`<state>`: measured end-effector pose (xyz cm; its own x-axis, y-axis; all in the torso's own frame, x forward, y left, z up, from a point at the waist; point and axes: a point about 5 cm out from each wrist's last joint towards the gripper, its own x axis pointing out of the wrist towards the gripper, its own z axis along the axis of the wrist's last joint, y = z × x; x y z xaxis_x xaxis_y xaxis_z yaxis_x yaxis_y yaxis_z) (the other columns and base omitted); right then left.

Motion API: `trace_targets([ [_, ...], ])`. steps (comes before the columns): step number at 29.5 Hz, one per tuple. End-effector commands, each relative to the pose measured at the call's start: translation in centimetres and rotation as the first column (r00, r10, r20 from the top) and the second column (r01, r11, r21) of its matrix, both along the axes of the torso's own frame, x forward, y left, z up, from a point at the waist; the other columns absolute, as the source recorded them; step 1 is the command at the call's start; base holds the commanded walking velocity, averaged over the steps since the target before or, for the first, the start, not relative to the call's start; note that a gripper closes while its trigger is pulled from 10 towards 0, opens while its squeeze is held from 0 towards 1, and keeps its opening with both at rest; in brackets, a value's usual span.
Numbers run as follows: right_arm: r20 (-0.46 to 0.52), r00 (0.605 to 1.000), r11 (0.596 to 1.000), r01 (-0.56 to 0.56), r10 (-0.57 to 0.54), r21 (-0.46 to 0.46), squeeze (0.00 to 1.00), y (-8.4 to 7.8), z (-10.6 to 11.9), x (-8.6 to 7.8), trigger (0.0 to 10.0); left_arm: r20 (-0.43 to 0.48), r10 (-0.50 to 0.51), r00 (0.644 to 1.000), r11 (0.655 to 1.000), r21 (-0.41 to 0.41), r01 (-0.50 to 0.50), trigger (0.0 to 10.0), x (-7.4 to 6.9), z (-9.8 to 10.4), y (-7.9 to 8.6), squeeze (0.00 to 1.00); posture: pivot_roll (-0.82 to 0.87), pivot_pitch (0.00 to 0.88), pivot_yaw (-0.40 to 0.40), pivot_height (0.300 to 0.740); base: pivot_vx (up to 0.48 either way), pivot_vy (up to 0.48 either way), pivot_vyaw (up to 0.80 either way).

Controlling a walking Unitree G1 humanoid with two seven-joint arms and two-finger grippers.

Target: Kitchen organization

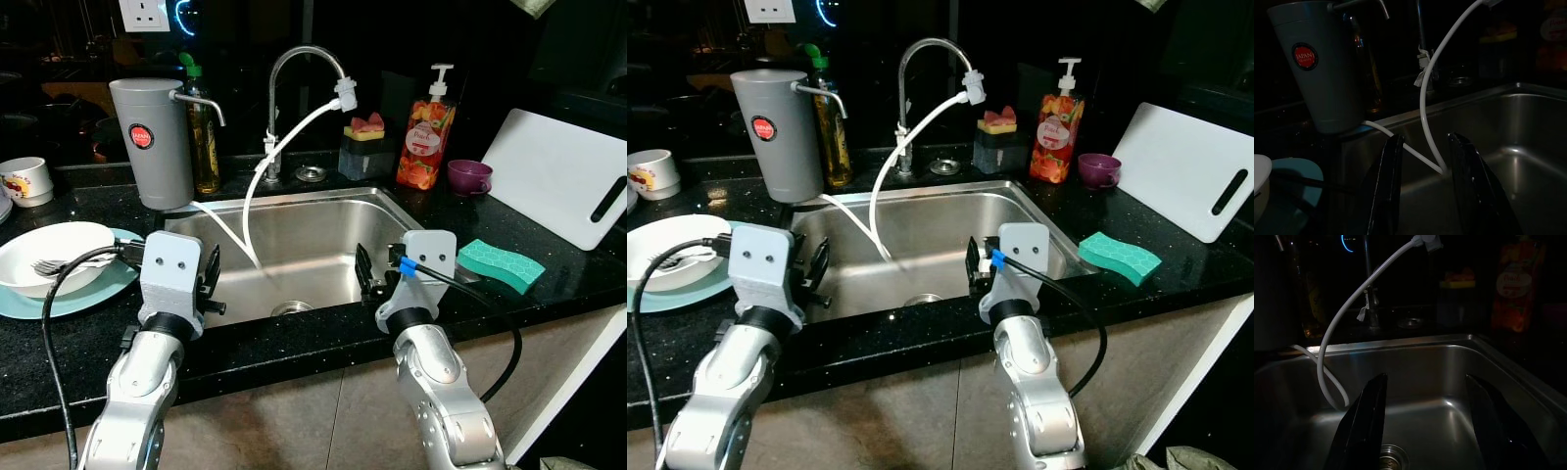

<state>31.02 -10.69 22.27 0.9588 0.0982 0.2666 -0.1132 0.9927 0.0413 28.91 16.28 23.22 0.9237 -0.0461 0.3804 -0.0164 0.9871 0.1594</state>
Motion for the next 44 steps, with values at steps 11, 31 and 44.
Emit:
trace_targets([
  [11,-0.008,1.000,1.000,0.007,-0.007,-0.006,0.00,-0.14,-0.21,-0.03,10.0,-0.014,0.000,1.000,1.000,0.006,0.000,10.0,0.11,-0.34,-0.16,0.00,0.12,0.072,-0.033,0.740,0.000,0.000,0.00],
  [31,-0.002,1.000,1.000,0.001,-0.002,-0.011,0.00,-0.10,-0.12,0.06,10.0,-0.010,-0.001,1.000,1.000,0.004,0.001,10.0,0.14,-0.35,-0.31,0.00,0.12,0.056,-0.037,0.740,0.000,0.000,0.00],
  [44,-0.001,1.000,1.000,0.000,0.000,-0.012,0.00,-0.10,-0.06,0.08,10.0,-0.008,-0.003,1.000,1.000,0.003,0.003,10.0,0.15,-0.28,-0.40,0.00,0.12,0.056,-0.037,0.740,0.000,0.000,0.00],
])
